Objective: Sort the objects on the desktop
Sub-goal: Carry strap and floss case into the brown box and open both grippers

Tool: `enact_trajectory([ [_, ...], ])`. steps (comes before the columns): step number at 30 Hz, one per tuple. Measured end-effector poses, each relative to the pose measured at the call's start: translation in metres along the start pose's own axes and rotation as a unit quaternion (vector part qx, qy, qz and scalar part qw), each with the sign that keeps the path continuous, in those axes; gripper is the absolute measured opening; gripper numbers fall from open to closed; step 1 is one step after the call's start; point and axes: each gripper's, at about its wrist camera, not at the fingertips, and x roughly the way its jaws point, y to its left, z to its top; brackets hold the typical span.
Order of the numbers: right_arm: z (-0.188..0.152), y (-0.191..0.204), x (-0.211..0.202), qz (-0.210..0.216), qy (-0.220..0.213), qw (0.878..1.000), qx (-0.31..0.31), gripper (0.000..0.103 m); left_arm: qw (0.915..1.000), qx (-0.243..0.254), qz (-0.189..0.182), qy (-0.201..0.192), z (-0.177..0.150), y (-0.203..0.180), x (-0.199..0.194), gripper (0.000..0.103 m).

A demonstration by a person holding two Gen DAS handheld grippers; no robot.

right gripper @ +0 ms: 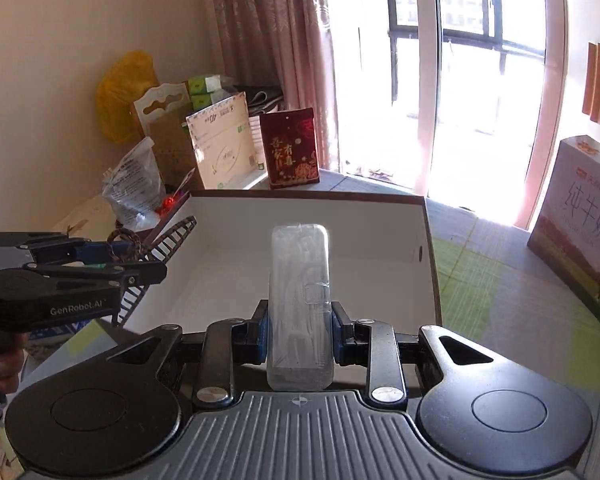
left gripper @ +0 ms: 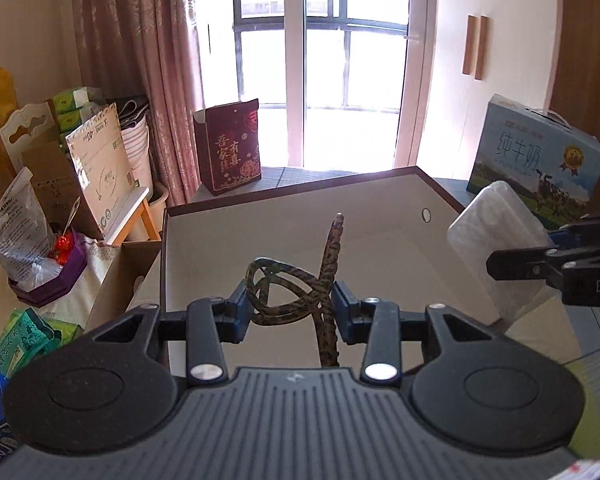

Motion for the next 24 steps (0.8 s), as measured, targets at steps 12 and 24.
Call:
enact_trajectory([
  [12,0.002,-0.031,0.121,-0.011,0.116,0.993,0.026,0.027,0.9929,-0.037,0.025,0.11,-0.002,0.0,0.096,0.024],
  [24,-0.006,-0.035,0.151,-0.009,0.177,0.984,0.019,0.027,0.9867,-0.031,0.037,0.155,-0.018,0.006,0.124,0.024],
])
